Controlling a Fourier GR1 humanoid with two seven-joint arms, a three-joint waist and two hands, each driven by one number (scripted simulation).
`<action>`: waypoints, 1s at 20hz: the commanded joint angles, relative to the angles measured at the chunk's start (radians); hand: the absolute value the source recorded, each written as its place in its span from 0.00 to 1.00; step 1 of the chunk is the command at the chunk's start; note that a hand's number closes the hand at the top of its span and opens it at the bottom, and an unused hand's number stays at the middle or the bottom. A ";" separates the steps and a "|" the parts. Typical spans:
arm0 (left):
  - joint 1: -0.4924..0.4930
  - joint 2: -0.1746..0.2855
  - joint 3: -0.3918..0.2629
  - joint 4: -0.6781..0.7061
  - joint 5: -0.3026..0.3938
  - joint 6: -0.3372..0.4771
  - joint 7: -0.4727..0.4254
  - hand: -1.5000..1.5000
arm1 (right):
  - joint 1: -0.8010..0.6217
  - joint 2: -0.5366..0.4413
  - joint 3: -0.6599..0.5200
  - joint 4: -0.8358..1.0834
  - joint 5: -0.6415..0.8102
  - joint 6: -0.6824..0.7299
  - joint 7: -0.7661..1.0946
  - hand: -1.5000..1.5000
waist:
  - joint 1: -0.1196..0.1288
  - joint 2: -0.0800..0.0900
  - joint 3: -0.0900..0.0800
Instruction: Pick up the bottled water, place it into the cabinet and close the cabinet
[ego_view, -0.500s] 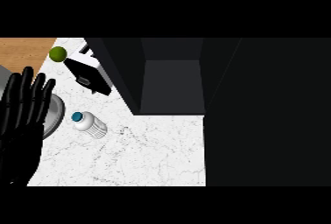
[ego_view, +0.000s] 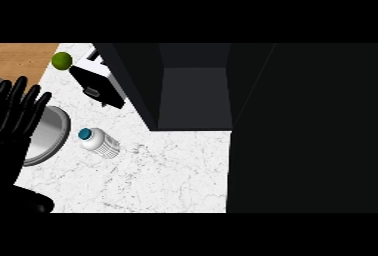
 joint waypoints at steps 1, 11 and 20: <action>0.035 0.050 0.037 -0.053 0.155 -0.027 0.168 0.00 | 0.093 0.024 0.081 -0.048 0.010 -0.004 0.071 0.00 | 0.010 -0.003 0.000; 0.197 0.015 0.065 -0.117 0.124 -0.081 0.147 0.00 | 0.310 0.035 0.179 -0.240 0.046 0.029 0.076 0.00 | 0.009 -0.001 0.000; 0.166 -0.029 0.080 -0.055 0.016 -0.037 0.121 0.00 | 0.468 0.007 0.173 -0.326 0.000 0.074 0.010 0.00 | -0.003 -0.001 0.000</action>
